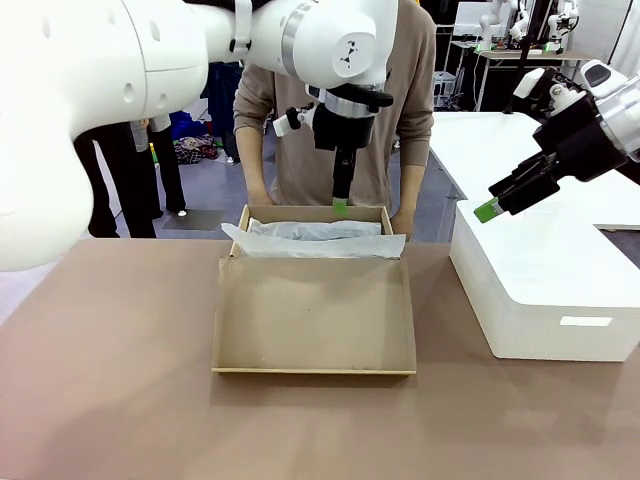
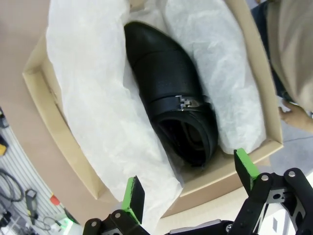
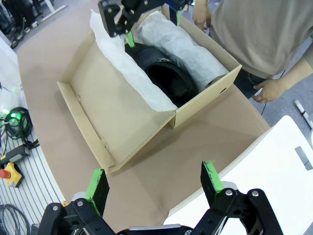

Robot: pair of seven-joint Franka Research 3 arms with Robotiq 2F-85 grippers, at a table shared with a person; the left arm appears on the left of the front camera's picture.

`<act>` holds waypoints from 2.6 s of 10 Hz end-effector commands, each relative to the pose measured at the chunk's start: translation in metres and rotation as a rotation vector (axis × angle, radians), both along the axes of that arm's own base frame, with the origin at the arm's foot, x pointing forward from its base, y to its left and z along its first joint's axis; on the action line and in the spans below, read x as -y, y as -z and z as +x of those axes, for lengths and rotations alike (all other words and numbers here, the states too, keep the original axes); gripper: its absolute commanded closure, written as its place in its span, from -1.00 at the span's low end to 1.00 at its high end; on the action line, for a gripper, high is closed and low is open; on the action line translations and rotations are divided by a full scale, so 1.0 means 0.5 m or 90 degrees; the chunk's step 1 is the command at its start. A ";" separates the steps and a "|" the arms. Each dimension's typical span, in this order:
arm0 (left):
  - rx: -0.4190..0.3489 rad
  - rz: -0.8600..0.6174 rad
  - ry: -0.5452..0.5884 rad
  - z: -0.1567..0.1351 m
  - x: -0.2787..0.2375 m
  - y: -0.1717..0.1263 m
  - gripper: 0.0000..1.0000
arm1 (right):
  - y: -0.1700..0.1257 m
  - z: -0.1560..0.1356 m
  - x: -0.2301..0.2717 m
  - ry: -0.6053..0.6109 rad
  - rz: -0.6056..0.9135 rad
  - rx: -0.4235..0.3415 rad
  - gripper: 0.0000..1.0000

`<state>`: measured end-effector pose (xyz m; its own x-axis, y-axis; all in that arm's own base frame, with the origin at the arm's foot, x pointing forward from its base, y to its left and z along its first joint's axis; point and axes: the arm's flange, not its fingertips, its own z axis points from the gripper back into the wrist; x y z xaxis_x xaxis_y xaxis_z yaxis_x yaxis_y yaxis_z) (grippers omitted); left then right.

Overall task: Pack the shoes into the box.
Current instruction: Close the Shoes Box.

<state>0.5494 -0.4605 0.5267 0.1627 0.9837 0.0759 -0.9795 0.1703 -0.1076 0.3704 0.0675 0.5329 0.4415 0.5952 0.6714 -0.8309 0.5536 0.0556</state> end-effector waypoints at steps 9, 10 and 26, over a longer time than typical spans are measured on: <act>0.048 -0.069 0.840 -0.017 -0.351 -0.124 -1.00 | 0.000 0.007 0.000 -0.009 0.017 0.007 -1.00; 0.027 -0.090 0.879 -0.014 -0.382 -0.125 -1.00 | 0.000 0.007 0.000 -0.009 0.017 0.007 -1.00; 0.019 -0.087 0.922 0.008 -0.399 -0.128 -1.00 | 0.000 0.007 0.000 -0.009 0.017 0.007 -1.00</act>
<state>0.5530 -0.2631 0.5908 0.9987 -0.0461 0.0194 0.0491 0.9772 -0.2066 0.3704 0.0677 0.5329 0.4414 0.5956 0.6711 -0.8310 0.5535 0.0554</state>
